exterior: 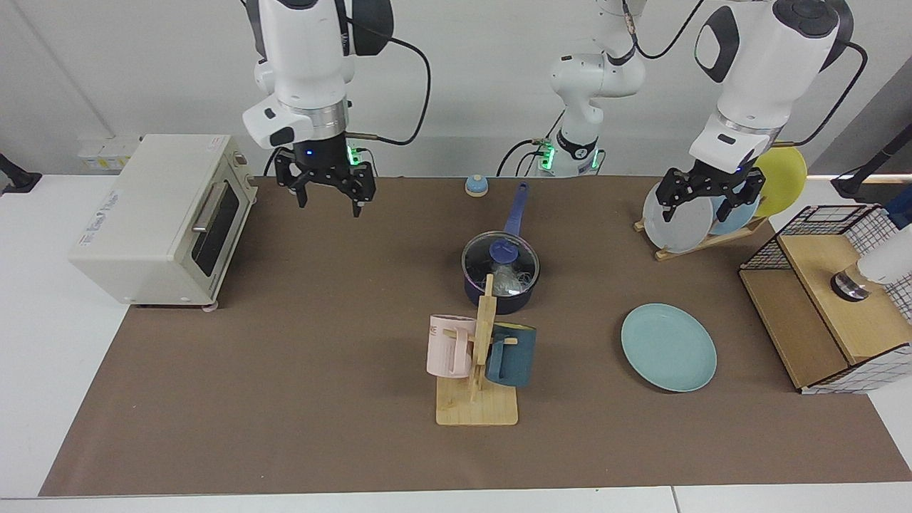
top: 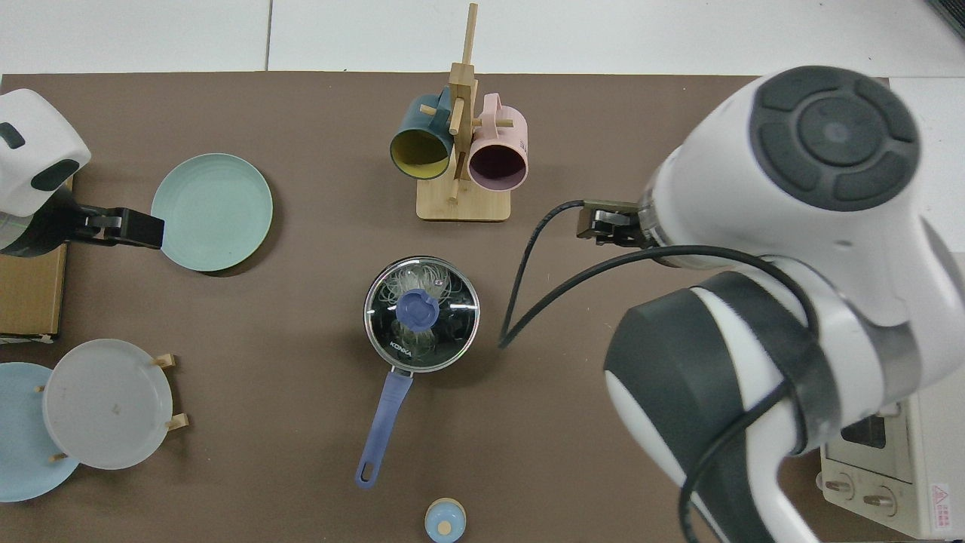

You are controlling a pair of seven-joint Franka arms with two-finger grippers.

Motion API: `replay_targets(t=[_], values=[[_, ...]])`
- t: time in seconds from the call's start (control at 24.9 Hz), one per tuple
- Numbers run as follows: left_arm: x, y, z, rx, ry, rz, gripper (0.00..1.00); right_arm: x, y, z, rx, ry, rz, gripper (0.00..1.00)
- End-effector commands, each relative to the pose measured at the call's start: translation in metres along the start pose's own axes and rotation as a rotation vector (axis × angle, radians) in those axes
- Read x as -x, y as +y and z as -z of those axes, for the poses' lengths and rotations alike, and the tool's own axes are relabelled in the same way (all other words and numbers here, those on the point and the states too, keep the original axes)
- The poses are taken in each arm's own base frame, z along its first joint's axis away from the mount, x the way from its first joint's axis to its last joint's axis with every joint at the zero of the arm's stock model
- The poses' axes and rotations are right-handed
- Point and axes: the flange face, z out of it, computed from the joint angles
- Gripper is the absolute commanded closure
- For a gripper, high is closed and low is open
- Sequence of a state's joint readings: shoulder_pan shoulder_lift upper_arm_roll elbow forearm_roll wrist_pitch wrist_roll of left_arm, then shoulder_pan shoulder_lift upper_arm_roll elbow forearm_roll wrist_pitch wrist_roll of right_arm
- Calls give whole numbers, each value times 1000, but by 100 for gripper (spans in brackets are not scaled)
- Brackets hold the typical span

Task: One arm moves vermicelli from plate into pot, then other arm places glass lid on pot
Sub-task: 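Release the lid and lift the right gripper away from the pot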

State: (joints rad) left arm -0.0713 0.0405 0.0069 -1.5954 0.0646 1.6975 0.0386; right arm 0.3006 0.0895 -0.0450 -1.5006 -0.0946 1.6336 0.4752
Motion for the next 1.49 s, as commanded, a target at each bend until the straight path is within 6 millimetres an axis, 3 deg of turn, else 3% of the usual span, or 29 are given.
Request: replay_targets(t=[0.0, 0.2, 0.44, 0.8, 1.05, 1.45], values=[[5, 6, 4, 37, -8, -10, 0, 11, 52, 7, -15, -5, 1, 1], [2, 9, 6, 68, 14, -6, 0, 13, 87, -6, -9, -23, 51, 1], [3, 9, 8, 73, 15, 8, 0, 13, 92, -24, 0, -52, 59, 1], [6, 7, 13, 71, 25, 12, 0, 1, 110, -32, -2, -40, 27, 1], [7, -17, 13, 58, 29, 37, 0, -6, 112, -33, -5, -20, 35, 1], [8, -14, 15, 56, 24, 30, 0, -9, 112, -34, -7, -15, 45, 1]])
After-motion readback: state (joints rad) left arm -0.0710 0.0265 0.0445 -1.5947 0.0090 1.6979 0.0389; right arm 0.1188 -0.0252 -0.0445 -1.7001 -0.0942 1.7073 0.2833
